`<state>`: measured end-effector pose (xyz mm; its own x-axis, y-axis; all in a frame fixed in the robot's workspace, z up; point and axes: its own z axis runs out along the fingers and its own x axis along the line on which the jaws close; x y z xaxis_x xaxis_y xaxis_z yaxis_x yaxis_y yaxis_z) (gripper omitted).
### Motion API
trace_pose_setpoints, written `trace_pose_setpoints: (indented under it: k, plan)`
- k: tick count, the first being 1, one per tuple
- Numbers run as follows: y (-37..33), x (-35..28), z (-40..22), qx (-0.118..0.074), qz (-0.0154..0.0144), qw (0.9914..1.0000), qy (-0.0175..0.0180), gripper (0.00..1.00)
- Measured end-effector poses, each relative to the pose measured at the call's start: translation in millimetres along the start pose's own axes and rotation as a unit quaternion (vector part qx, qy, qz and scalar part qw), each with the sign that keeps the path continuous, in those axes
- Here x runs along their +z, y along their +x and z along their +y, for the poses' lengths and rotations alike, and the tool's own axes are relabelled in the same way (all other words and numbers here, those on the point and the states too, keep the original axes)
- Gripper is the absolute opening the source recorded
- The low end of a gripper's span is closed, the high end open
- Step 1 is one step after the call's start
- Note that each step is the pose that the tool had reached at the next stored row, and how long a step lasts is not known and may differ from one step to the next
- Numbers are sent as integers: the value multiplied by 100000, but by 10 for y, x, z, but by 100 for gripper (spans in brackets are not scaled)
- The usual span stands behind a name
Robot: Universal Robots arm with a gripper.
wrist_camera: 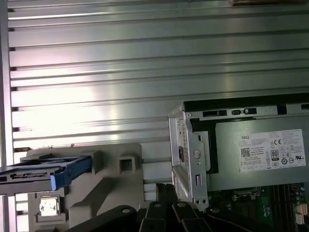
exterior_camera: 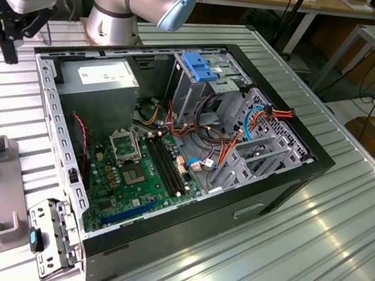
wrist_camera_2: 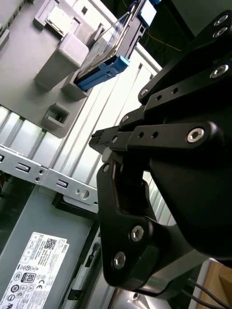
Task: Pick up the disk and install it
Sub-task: 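Reach for the disk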
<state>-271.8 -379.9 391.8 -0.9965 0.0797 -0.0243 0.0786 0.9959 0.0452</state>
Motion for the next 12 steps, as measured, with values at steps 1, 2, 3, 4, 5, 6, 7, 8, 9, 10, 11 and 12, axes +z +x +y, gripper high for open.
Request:
trace_pose_setpoints:
  k: [1,2,3,4,5,6,7,8,9,10,11,12]
  plan:
    - [49,-1,-4,-3,-4,100000,-3,11]
    - [87,-2,-7,-8,-2,100000,-3,11]
    - [137,-4,-10,-6,5,100000,2,11]
    - [175,-5,-13,-2,12,100000,3,11]
    - [212,-5,-16,1,9,100000,0,11]
    - [253,-6,-20,-3,10,100000,0,11]
    - [292,-6,-23,-23,22,100000,-4,11]
    - [339,-8,-27,-77,60,100000,4,11]
    - [361,-8,-28,-136,78,100000,5,11]
    - [386,-8,-30,-202,101,100000,1,11]
    - [424,-9,-33,-307,198,99999,4,11]
    - [441,-8,-33,-563,351,99998,7,11]
